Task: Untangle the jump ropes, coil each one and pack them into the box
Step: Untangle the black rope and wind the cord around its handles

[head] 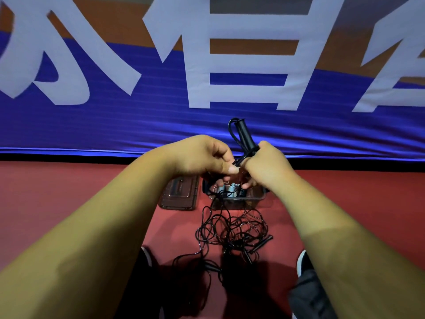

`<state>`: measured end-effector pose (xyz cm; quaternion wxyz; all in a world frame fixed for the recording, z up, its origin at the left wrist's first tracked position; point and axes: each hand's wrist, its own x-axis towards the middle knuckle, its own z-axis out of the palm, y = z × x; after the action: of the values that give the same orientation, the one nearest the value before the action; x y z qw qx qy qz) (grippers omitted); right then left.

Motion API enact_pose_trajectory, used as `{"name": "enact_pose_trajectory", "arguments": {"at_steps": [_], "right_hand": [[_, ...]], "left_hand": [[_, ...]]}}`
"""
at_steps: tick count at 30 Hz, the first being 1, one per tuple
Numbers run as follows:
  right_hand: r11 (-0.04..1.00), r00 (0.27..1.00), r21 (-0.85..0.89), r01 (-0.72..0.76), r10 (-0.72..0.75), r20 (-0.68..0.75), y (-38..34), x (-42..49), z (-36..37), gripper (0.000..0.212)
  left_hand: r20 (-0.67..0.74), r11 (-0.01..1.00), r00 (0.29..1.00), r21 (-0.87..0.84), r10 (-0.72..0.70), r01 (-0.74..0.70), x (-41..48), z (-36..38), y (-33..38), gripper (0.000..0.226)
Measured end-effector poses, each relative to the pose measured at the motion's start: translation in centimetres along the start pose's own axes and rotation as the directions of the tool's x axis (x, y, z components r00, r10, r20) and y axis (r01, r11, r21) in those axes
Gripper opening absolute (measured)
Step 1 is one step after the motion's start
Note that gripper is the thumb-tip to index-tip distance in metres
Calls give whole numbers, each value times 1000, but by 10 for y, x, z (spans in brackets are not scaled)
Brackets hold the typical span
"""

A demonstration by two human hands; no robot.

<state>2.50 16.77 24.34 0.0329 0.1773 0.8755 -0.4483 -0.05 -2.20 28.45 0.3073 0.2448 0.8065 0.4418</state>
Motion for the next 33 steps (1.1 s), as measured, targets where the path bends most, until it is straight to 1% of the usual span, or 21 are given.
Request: {"name": "enact_pose_trajectory", "arguments": {"at_steps": [2,3,5,7,9,11,13,15,16,17,18,19,20,22,23,25,27,28,29,30,33], "right_hand": [[1000,1000,5,-7,7,6,2,2,1,21],[1000,1000,6,-11,11,7,3,3,2,20],[1000,1000,-19,-21,21,6,4,4,1,18],[998,1000,-62,-14,14,-9,4,4,0,16],[997,999,-77,-17,13,-47,6,7,-3,16],[999,995,-36,-40,36,-92,8,11,-7,18],[999,992,2,-48,48,-114,9,13,-9,20],[999,992,23,-44,46,-114,9,15,-9,19],[998,992,37,-48,52,-113,9,16,-8,19],[997,992,50,-57,62,-110,11,17,-8,19],[996,992,59,-64,70,-106,13,18,-8,21],[995,992,68,-67,74,-105,15,19,-8,22],[995,992,77,-67,75,-104,16,19,-8,22],[994,993,88,-57,66,-103,17,20,-8,22],[994,993,93,-51,60,-100,17,21,-7,23],[992,994,114,-45,57,-98,16,20,-6,22],[989,994,138,-51,64,-90,14,19,-6,21],[985,994,159,-61,74,-77,13,18,-7,22],[980,994,185,-76,89,-62,12,18,-7,24],[974,994,211,-84,96,-45,12,18,-8,25],[961,997,269,-71,77,-11,10,17,-10,18]], "left_hand": [[5,984,999,173,-46,45,0,0,0,17],[4,975,998,210,-70,68,1,0,0,19],[-7,969,991,211,-130,129,3,4,3,24],[-16,946,977,248,-211,208,3,8,7,32],[16,925,956,258,-292,278,2,14,12,36],[57,939,952,187,-302,287,0,17,16,36],[105,963,957,25,-269,268,0,16,14,34],[200,960,952,-113,-232,258,-2,12,7,20],[259,958,942,-132,-215,255,-3,9,2,9],[306,958,930,-134,-202,252,-4,7,-2,8],[324,960,925,-126,-198,249,-4,4,-7,17],[300,964,932,-105,-203,244,-3,2,-10,24],[238,971,947,-55,-215,235,-3,0,-11,28],[51,970,973,112,-223,217,2,-2,-14,27],[-45,954,975,204,-217,222,5,-3,-15,27],[-198,885,960,387,-196,260,8,-3,-14,23],[-310,764,943,576,-124,290,9,-2,-12,22],[-347,716,933,627,-97,308,11,0,-11,25],[-377,690,922,644,-89,331,13,3,-11,29],[-408,695,907,623,-103,359,15,7,-11,32],[-470,771,865,478,-179,419,20,15,-10,33]]}}
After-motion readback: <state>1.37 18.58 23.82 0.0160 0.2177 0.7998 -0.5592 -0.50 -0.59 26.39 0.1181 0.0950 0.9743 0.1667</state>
